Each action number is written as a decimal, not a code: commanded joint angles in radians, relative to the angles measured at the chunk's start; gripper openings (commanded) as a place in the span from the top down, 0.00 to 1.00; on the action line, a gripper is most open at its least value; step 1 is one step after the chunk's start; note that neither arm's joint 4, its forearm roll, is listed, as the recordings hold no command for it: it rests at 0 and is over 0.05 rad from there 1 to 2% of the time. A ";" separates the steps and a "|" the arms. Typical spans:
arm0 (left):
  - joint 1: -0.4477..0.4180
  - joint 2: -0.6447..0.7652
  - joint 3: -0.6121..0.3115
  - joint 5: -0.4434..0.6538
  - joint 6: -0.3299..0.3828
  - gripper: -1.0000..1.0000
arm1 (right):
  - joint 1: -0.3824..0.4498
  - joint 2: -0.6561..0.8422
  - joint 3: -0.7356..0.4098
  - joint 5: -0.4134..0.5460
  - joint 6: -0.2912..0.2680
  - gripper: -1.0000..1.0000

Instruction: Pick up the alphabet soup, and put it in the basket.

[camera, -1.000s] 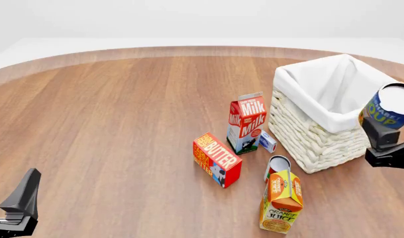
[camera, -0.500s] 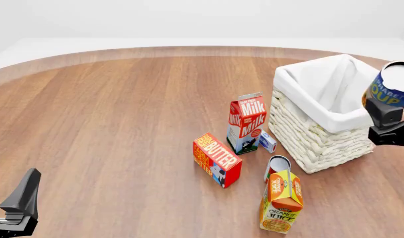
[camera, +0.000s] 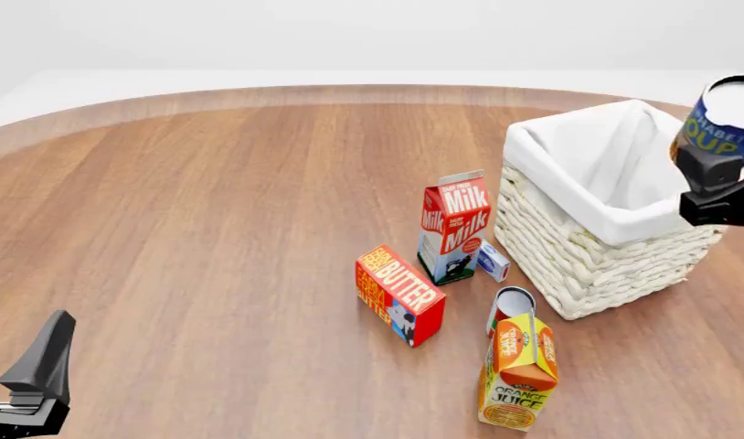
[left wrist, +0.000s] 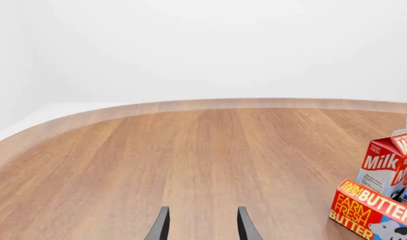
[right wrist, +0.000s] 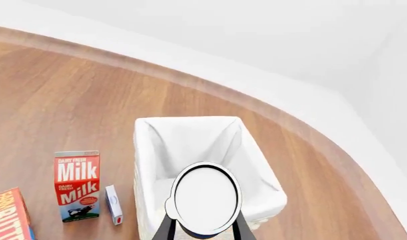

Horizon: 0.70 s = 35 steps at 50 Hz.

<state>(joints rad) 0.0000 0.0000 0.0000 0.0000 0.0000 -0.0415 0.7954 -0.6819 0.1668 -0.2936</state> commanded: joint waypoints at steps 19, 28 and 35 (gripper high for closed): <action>0.000 0.000 0.000 0.000 0.000 0.00 | -0.013 0.161 -0.133 -0.015 -0.003 1.00; 0.000 0.000 0.000 0.000 0.000 0.00 | -0.008 0.196 -0.171 0.003 -0.003 1.00; 0.000 0.000 0.000 0.000 0.000 0.00 | -0.016 0.228 -0.222 0.029 0.006 1.00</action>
<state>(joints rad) 0.0000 0.0000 0.0000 0.0000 0.0000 -0.0527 0.9825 -0.8382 0.1748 -0.3150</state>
